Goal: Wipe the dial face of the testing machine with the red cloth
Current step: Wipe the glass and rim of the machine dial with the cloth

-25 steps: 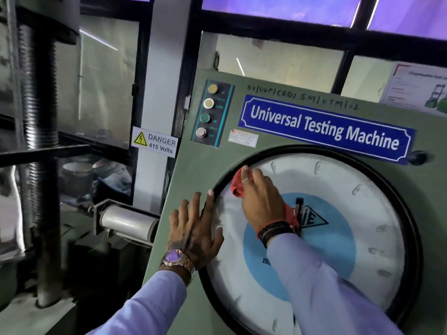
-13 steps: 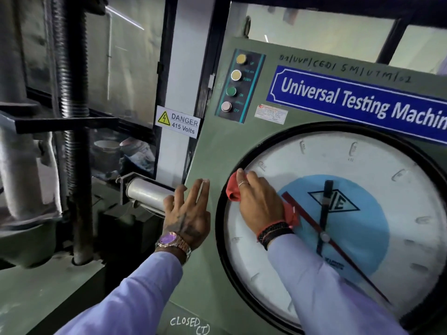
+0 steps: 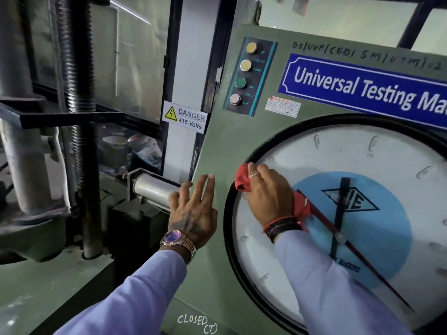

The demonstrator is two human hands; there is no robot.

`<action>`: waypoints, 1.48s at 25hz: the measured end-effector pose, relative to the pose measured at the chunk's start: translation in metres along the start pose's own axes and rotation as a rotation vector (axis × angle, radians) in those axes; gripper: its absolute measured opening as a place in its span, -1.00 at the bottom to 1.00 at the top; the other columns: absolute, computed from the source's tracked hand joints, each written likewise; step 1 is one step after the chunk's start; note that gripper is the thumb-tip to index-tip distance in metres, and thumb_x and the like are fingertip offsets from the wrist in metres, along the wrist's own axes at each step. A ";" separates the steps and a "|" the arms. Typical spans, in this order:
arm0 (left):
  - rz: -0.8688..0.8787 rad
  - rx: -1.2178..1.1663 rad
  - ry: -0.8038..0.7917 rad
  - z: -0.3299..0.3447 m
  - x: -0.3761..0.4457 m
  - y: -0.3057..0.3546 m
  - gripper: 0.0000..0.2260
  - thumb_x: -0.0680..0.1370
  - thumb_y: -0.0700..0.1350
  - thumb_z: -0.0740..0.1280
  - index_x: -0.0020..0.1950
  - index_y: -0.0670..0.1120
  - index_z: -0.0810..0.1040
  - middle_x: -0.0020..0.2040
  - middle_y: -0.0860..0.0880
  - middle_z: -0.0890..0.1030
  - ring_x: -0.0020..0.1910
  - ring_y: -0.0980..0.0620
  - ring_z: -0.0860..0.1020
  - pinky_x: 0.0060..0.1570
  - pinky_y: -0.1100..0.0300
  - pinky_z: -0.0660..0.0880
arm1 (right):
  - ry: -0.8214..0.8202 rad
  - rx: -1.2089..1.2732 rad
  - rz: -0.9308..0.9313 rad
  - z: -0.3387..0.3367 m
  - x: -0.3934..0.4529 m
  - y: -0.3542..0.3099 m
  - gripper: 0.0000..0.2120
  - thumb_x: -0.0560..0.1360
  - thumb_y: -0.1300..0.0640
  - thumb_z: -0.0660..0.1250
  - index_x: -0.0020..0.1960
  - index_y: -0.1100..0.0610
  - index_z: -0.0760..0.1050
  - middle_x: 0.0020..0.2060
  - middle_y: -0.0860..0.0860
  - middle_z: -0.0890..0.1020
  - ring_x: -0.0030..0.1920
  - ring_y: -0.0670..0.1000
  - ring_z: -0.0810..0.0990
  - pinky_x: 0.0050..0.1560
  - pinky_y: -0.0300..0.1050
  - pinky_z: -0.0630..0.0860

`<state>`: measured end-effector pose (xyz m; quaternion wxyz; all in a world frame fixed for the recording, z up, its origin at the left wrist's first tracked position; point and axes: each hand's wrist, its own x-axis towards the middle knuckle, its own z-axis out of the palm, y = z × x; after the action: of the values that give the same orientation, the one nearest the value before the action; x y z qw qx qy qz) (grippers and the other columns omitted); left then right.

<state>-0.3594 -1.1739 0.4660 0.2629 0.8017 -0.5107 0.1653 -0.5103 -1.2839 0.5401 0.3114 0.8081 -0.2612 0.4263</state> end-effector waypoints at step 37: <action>0.217 -0.149 -0.052 0.007 -0.025 0.007 -0.33 0.65 0.23 -0.01 0.76 0.06 0.10 0.76 -0.04 0.18 0.72 -0.22 0.18 0.61 -0.18 0.20 | -0.236 0.236 -0.062 0.012 -0.105 -0.046 -0.74 0.53 0.31 0.23 0.05 0.30 0.68 -0.20 0.18 0.67 -0.30 0.25 0.61 -0.32 0.07 0.55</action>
<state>-0.3761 -1.1623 0.4485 0.2889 0.7240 -0.6120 0.1337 -0.5245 -1.2452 0.4323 0.1946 0.8913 -0.2191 0.3461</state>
